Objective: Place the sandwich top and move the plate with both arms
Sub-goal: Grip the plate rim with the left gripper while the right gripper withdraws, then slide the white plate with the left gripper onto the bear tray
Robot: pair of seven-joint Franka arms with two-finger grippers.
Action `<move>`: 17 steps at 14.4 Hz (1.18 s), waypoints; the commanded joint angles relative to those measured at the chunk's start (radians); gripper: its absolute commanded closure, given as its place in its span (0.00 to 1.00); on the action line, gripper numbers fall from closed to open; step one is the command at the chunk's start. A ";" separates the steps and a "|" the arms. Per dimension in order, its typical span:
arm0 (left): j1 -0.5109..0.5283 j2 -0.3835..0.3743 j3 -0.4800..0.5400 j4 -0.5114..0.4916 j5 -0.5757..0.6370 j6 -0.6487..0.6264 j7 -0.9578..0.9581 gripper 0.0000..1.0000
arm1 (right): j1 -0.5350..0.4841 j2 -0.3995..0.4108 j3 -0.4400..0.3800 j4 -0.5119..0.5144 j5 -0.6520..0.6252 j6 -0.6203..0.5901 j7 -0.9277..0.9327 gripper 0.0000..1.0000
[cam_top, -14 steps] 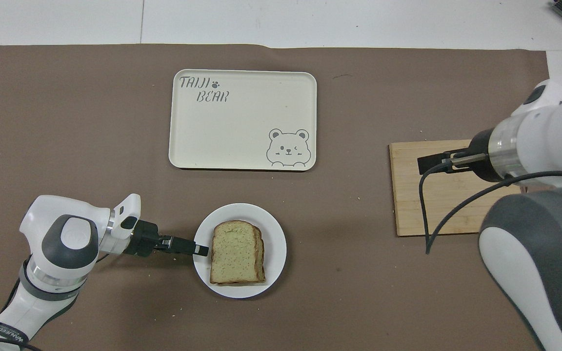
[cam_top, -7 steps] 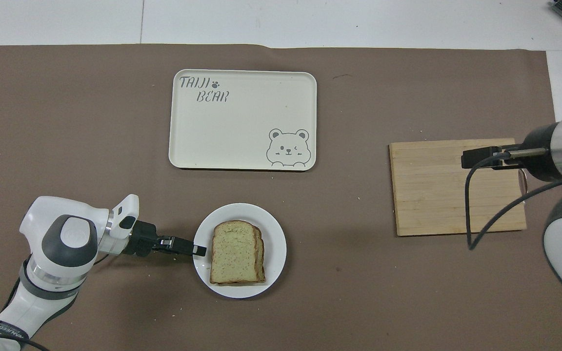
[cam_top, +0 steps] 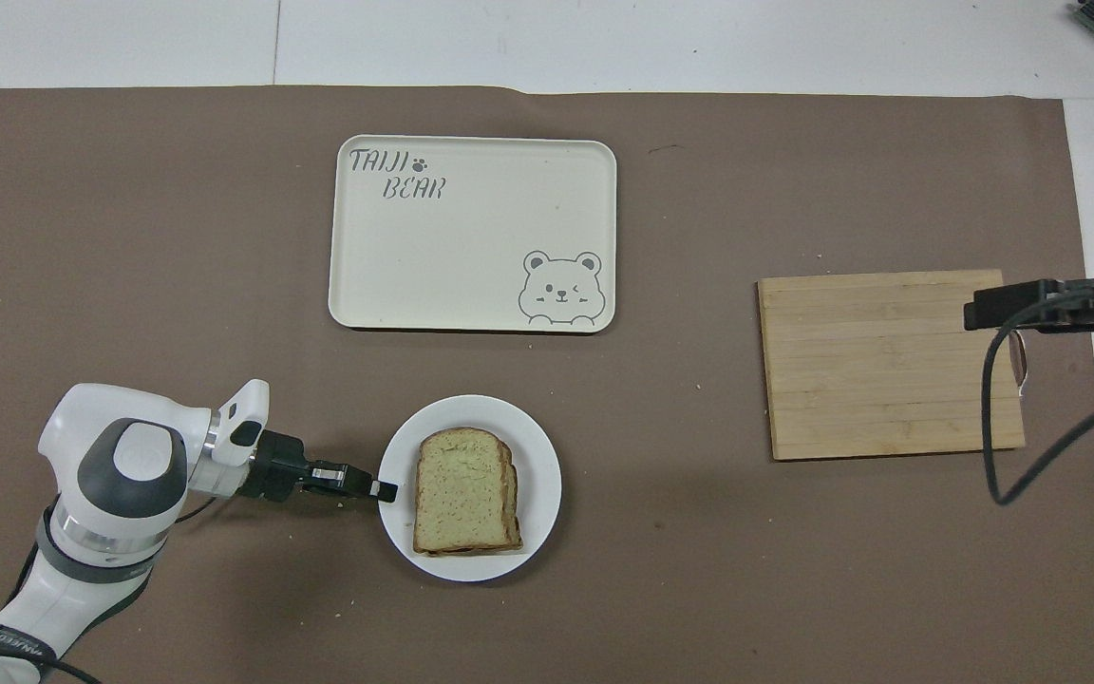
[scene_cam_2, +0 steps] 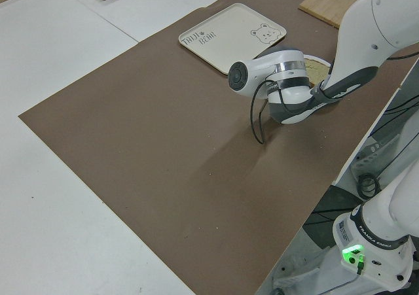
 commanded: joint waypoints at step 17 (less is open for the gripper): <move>0.131 0.218 -0.001 0.475 -0.014 -0.291 -0.021 1.00 | -0.007 -0.023 -0.038 0.047 -0.027 -0.164 -0.060 0.00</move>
